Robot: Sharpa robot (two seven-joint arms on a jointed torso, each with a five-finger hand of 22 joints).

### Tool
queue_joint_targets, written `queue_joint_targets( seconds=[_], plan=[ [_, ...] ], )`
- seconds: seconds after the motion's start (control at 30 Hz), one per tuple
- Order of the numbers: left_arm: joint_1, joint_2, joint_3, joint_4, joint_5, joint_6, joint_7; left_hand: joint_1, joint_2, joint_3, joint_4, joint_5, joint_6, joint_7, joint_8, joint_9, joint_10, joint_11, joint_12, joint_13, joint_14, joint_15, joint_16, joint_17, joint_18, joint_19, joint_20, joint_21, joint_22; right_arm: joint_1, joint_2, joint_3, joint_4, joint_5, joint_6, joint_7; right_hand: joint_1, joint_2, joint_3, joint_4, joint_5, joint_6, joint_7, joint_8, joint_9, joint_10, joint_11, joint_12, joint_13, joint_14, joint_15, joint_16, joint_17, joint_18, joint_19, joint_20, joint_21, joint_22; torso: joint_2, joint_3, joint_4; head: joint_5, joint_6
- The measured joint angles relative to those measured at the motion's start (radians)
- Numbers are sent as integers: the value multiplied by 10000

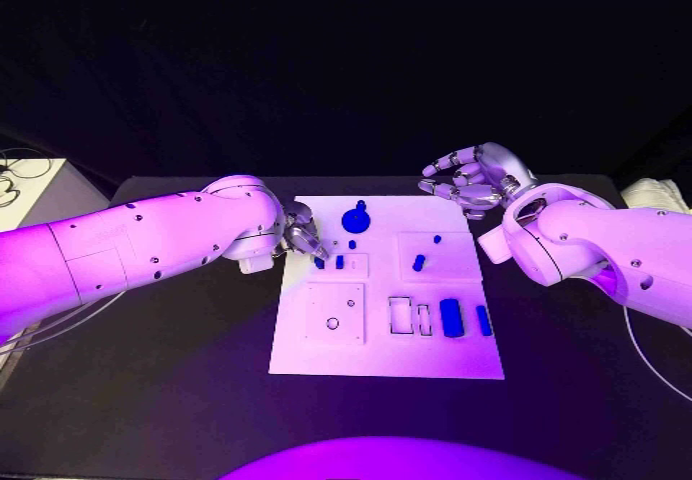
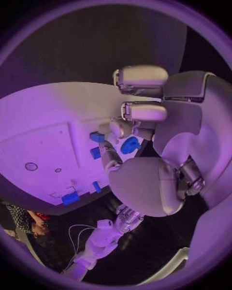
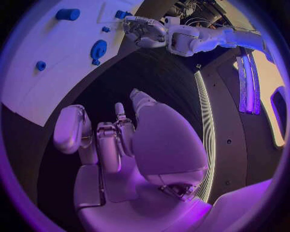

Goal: Assemble the parts on the task board

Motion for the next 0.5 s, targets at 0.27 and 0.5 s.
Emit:
queue_joint_targets(
  seconds=[0.27,0.5],
  plan=[
    [-6,14,-7,-30,7,-3,-21,-196,-38,-301,246,-39,54,-54,-39,-51,-2,-2,0,13,1,1,0,0,1,0,0,0,0,0,-5,-3,1,0,0,2,0,0,0,0,0,0,0,0,0,0,0,0,-1,0,0,0,0,0,0,0,0,0,0,0,5,-24,7],
    [-9,24,-10,-55,20,-1,-33,-196,-38,-412,303,-39,68,1,-38,-50,-2,-1,0,13,1,2,0,0,0,0,0,0,0,0,-8,-3,1,0,-1,3,0,0,0,0,0,0,0,0,0,0,0,0,-2,0,0,0,8,0,0,0,0,0,-4,0,5,-25,8]
  ],
)
